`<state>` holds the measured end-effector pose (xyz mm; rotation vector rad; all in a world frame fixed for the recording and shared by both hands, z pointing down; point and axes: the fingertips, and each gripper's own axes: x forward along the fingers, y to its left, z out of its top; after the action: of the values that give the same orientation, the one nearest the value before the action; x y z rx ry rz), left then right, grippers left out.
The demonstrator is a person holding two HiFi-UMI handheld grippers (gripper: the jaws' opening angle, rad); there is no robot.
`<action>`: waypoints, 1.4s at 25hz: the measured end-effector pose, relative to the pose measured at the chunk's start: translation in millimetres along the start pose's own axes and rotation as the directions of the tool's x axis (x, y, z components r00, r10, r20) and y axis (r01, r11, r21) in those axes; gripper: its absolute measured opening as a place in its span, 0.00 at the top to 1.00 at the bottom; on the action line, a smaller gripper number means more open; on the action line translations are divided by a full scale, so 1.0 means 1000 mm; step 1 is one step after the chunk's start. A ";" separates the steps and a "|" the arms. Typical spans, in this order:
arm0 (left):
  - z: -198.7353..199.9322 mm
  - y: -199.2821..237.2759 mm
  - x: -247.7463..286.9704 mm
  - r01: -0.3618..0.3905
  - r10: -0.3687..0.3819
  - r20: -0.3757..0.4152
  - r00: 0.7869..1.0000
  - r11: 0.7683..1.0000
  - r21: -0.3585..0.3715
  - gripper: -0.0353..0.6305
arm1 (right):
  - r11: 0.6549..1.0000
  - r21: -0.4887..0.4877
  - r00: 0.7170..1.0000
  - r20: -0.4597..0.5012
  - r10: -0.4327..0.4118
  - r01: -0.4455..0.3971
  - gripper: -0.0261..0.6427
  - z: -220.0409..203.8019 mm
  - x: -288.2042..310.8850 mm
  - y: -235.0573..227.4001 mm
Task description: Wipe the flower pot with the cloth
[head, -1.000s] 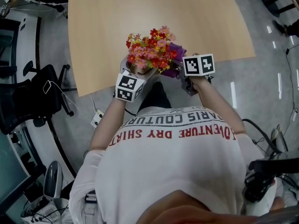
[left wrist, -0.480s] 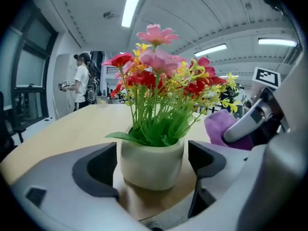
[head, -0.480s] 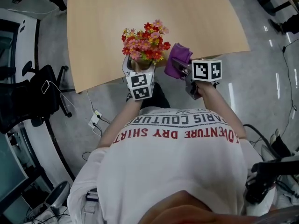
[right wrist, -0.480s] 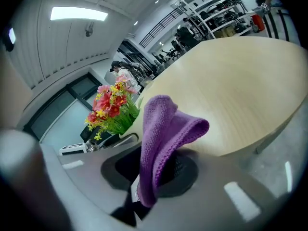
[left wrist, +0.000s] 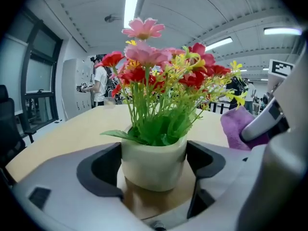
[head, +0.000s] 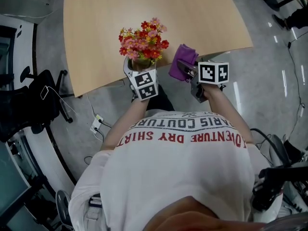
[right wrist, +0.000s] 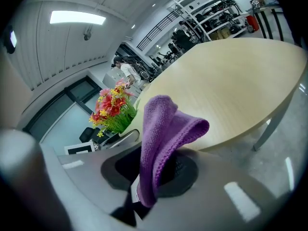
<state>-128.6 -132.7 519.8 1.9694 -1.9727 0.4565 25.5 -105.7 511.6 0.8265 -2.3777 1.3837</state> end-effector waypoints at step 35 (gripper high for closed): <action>0.008 -0.007 0.000 0.560 -0.559 -0.089 0.825 0.785 0.264 0.30 | 0.995 -0.045 0.986 -0.146 0.083 -0.090 0.87 0.036 0.068 0.018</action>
<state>-121.4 -136.7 512.5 2.5882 -1.2543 0.6004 -38.4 -153.0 514.0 0.5950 -2.3521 1.3596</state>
